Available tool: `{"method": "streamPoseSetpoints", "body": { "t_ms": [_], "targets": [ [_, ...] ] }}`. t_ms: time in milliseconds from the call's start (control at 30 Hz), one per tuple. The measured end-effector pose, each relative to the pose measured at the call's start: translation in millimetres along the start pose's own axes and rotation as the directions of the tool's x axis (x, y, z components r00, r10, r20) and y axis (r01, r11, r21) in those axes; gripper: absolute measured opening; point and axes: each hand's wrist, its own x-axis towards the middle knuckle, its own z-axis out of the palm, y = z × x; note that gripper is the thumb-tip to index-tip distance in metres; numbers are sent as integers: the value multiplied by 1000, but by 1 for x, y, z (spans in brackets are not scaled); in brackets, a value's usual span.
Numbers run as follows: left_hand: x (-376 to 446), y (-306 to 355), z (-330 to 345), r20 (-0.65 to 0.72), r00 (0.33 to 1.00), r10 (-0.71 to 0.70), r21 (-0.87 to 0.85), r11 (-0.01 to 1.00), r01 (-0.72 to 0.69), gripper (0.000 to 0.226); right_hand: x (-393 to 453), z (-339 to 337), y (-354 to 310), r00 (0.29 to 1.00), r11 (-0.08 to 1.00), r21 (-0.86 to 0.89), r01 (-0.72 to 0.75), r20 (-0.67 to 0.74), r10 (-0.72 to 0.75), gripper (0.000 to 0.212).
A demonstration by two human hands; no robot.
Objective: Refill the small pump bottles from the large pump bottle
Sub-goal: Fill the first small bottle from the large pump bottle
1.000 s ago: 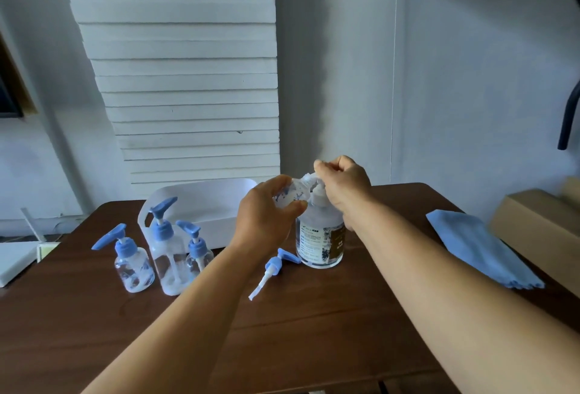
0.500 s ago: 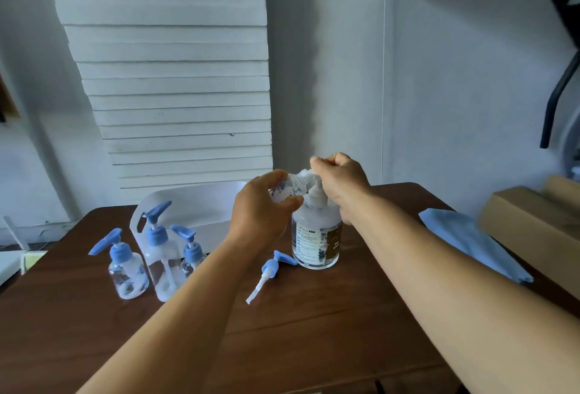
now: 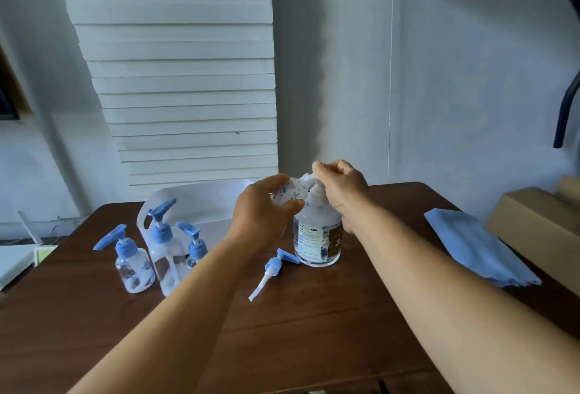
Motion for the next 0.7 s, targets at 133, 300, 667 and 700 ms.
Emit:
{"method": "streamPoseSetpoints", "body": {
  "t_ms": [133,300,667,700],
  "targets": [
    [2,3,-4,-1,1000,8,4,1000,-8,42,4,-6,-14,999,1000,-7,0,45,0,27],
    [3,1,0,6,1000,-1,-6,1000,1,40,1,-3,-2,999,999,42,34,-13,-34,24],
    [0,2,0,1,1000,10,-12,1000,-10,40,6,-7,-2,999,999,1,52,15,-52,29],
    [-2,1,1,1,1000,2,-10,1000,-2,40,5,-2,3,998,998,-23,62,-7,-62,30]
  ]
}}
